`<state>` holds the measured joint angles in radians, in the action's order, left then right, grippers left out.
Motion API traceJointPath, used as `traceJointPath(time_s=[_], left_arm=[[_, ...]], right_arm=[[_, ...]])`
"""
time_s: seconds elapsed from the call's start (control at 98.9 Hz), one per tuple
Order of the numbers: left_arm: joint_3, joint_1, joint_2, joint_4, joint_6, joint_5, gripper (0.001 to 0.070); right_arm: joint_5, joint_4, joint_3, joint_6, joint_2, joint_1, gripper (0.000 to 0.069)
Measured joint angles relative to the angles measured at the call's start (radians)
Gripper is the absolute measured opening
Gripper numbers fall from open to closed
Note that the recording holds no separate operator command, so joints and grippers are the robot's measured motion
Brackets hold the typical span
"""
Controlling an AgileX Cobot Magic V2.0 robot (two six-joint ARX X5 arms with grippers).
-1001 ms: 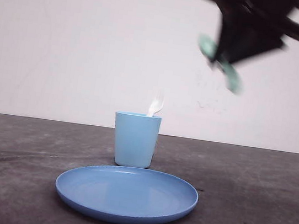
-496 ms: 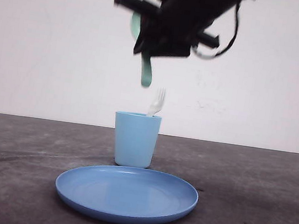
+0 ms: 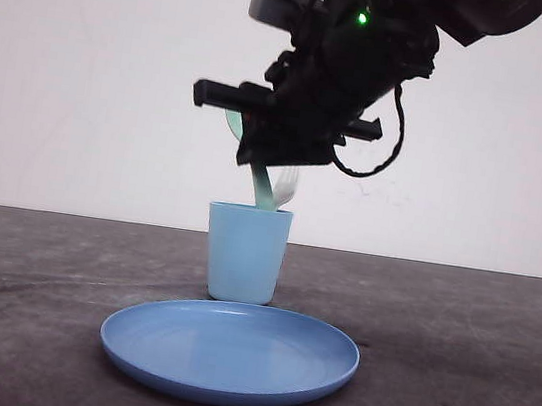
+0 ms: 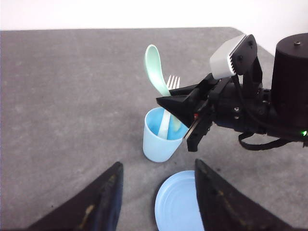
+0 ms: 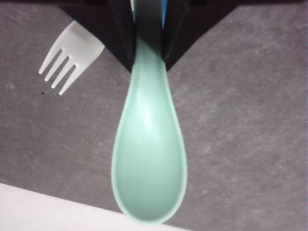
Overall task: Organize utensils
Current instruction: 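Release the spoon into the cup beside the fork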
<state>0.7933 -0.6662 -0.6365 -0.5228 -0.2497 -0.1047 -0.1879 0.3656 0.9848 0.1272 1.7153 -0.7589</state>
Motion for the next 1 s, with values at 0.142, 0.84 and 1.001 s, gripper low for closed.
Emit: traceJointPath(time_s=[0.142,0.84,1.001], left_arm=[[0.000,0.000,0.000,-0.001,-0.002,0.000,0.0280],[0.000,0.000,0.000,-0.012,-0.002,0.000,0.0280],[0.000,0.000,0.000,-0.012,-0.002,0.000,0.0280]], right_arm=[[0.000,-0.010,0.000,0.000,0.000,0.000,0.0231],[-0.017,-0.495,0.000,0.081,-0.329,-0.085,0.0330],[-0.018,-0.656,0.000,0.172,-0.312,-0.087,0.0463]])
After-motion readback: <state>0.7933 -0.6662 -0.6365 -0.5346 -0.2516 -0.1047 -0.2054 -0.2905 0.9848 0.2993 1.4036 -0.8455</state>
